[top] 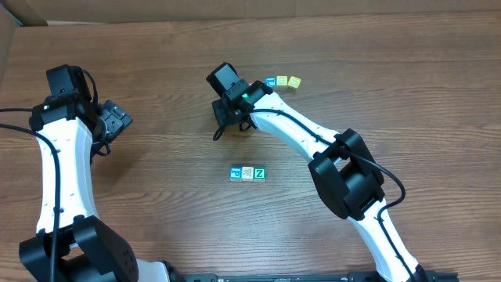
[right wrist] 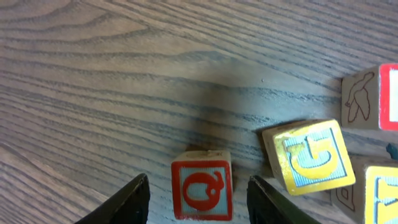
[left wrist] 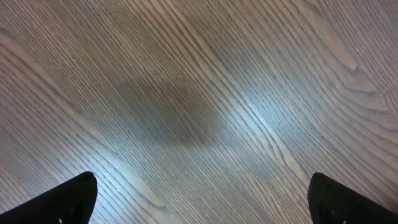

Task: Flip 4 blocks
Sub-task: 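Lower and close the right gripper on the red Q block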

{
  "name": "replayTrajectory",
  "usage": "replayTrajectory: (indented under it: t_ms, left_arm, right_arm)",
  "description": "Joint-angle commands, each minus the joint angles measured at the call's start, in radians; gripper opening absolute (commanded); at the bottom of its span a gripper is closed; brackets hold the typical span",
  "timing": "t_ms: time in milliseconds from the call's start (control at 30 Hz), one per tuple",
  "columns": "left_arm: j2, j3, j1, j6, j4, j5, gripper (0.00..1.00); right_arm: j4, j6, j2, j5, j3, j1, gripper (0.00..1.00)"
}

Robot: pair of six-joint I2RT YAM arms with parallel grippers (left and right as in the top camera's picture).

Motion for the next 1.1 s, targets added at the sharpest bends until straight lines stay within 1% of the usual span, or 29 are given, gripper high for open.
replayTrajectory:
  t_ms: [0, 67, 333, 567, 667, 833, 1000, 1067]
  left_arm:
    - [-0.005, 0.01, 0.003, -0.002, 0.001, -0.006, 1.0]
    - [-0.005, 0.01, 0.003, -0.002, 0.001, -0.006, 1.0]
    - [-0.005, 0.01, 0.003, -0.002, 0.001, -0.006, 1.0]
    - [-0.005, 0.01, 0.003, -0.002, 0.002, -0.006, 1.0]
    - [-0.005, 0.01, 0.003, -0.002, 0.001, -0.006, 1.0]
    - [-0.005, 0.01, 0.003, -0.003, 0.001, -0.006, 1.0]
    - [-0.005, 0.01, 0.003, -0.002, 0.001, -0.006, 1.0]
    - [-0.005, 0.01, 0.003, -0.002, 0.001, -0.006, 1.0]
  right_arm:
    - [0.006, -0.004, 0.046, 0.012, -0.005, -0.005, 0.52]
    - [0.007, -0.004, 0.055, 0.012, -0.005, -0.005, 0.51]
    - [-0.002, -0.003, 0.053, 0.001, 0.005, -0.005, 0.35]
    - [-0.013, -0.003, 0.019, 0.001, 0.005, -0.005, 0.35]
    - [-0.026, -0.003, -0.011, 0.001, 0.005, -0.005, 0.33]
    - [-0.089, 0.0, -0.074, -0.003, 0.005, -0.005, 0.28]
    - [-0.199, 0.0, -0.129, -0.003, 0.005, -0.005, 0.22]
    - [-0.235, 0.0, -0.145, -0.003, 0.005, -0.006, 0.21]
